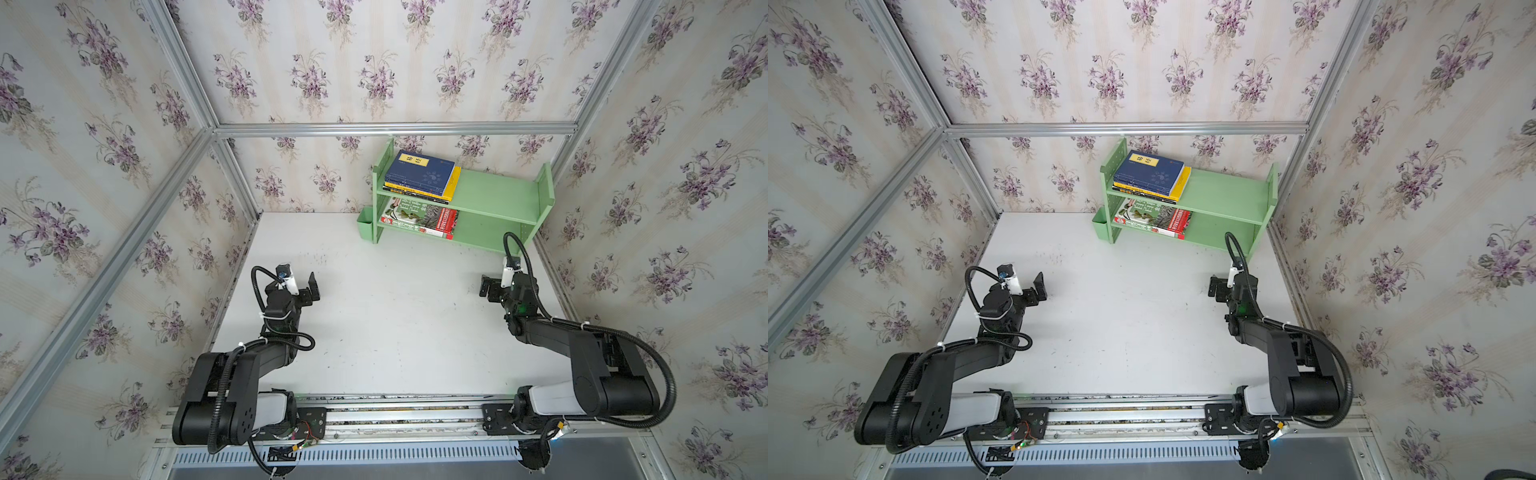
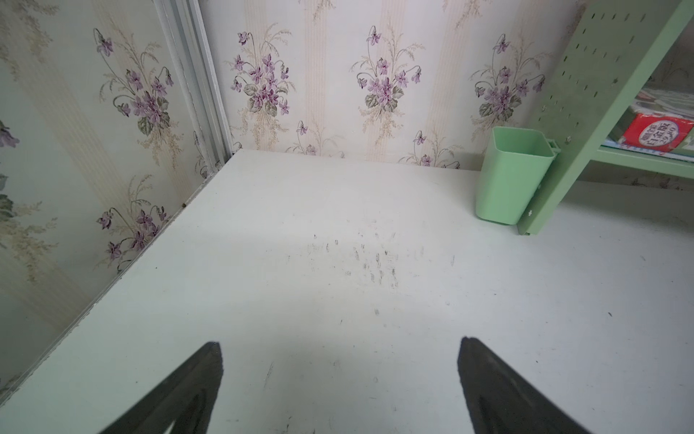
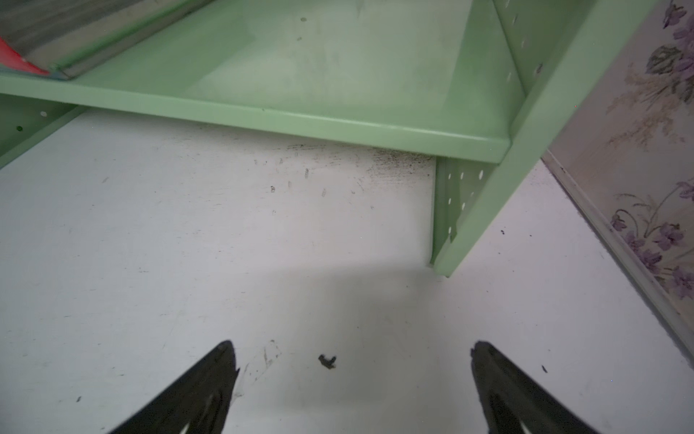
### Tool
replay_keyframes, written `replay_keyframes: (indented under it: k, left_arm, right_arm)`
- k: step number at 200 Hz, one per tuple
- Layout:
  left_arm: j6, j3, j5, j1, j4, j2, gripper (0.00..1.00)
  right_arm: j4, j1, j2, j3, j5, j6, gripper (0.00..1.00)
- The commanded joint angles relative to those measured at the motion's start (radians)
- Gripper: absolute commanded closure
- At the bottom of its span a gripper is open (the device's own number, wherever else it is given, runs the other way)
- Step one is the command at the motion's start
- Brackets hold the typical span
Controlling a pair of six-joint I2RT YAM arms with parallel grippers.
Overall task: Stacking books/files
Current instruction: Reset both arms
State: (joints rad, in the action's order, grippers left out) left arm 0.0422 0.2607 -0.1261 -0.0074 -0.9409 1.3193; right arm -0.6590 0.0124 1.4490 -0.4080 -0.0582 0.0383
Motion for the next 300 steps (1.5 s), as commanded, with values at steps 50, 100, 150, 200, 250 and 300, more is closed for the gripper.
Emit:
replay_keyframes:
  k: [50,100,150,200,250,300]
  left_arm:
    - [-0.022,0.006,0.005,-0.004,-0.012,-0.003,0.00]
    - [-0.024,0.015,0.006,-0.004,-0.003,0.004,0.00]
    - [-0.024,0.017,0.005,-0.005,-0.002,0.004,0.00]
    - [-0.025,0.011,0.002,-0.006,-0.007,-0.003,0.00]
    - [-0.029,0.012,0.003,-0.008,-0.006,-0.002,0.00]
    - [-0.034,0.018,-0.006,-0.014,0.004,0.000,0.00]
  right_arm:
    - [-0.261,-0.005,0.094,0.032,0.063,-0.048,0.00]
    - [-0.261,-0.006,0.097,0.029,0.058,-0.050,0.00]
    - [-0.264,-0.008,0.096,0.030,0.054,-0.053,0.00]
    - [-0.277,-0.010,0.091,0.040,0.055,-0.054,0.00]
    - [-0.277,-0.010,0.092,0.039,0.055,-0.054,0.00]
    - [-0.277,-0.010,0.093,0.039,0.055,-0.053,0.00]
